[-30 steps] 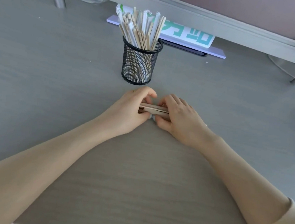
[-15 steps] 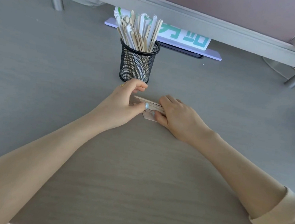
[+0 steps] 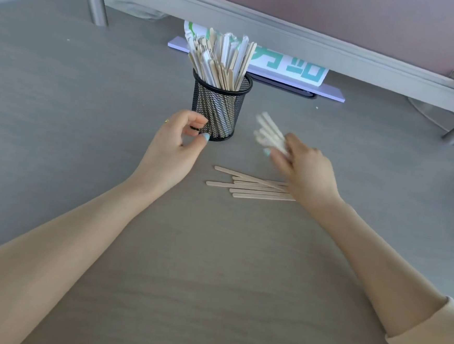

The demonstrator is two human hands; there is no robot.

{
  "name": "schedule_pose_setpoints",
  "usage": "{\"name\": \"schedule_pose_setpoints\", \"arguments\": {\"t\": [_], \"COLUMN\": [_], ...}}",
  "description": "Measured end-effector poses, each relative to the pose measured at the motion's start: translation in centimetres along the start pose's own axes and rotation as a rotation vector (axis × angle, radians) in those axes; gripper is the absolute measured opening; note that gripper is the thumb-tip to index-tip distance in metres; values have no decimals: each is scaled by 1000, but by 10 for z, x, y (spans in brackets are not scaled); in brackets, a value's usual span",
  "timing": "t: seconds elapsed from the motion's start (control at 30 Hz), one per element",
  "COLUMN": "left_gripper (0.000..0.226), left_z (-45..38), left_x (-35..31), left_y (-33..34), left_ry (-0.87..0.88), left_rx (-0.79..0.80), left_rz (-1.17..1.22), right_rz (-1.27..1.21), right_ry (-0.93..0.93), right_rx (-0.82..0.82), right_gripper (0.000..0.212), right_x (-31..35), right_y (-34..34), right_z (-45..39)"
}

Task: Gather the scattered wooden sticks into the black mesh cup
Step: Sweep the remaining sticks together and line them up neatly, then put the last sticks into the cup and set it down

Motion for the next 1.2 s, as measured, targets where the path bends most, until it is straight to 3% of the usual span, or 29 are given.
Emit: {"name": "schedule_pose_setpoints", "arguments": {"t": [0.2,0.3,0.4,0.5,0.57,0.7,0.8,0.97,1.2], "left_gripper": [31,35,37,37,37,37,37,72,94], "left_z": [-8,-8,-8,-9,-11,-15,-21,-37,-52], "left_x": [9,10,12,14,15,17,21,25,12], "left_y": [1,3,4,4,3,-1,-3,3,23], "left_ry": [-67,-52,-43,-48,-51,-58,-81,-127,-111], "left_rx": [11,37,56,57,50,38,24,47,94], "left_rz": [3,-29,-59,-59,-61,-65,-22,-40,-169], "right_rz": [-750,-1071,-1380,-1505,-1477,-1129,-1011,-972,-738], "right_ry": [359,338,275,263,242,235,230,141,-97], "right_rx": [-259,-298,-355,-374,-325,-154,-112,-185,-381], "right_gripper": [42,47,37,32,32,36,27,12,26], "right_x": [-9,16,47,75,87,87,75,63,70], "right_y": [-41,-58,-63,-48,-32,-1,3,-18,-30], "right_z": [-44,-77,-109,-129,-134,-134,-133,-133,-129]}}
Point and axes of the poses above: each hand's wrist, its own z-axis away from the middle knuckle, its own y-axis out of the palm, x = y × z, the point moved 5 cm from there along -z, towards the middle knuckle, and after that the axes turned 5 degrees about -x, right-handed, at the moved point
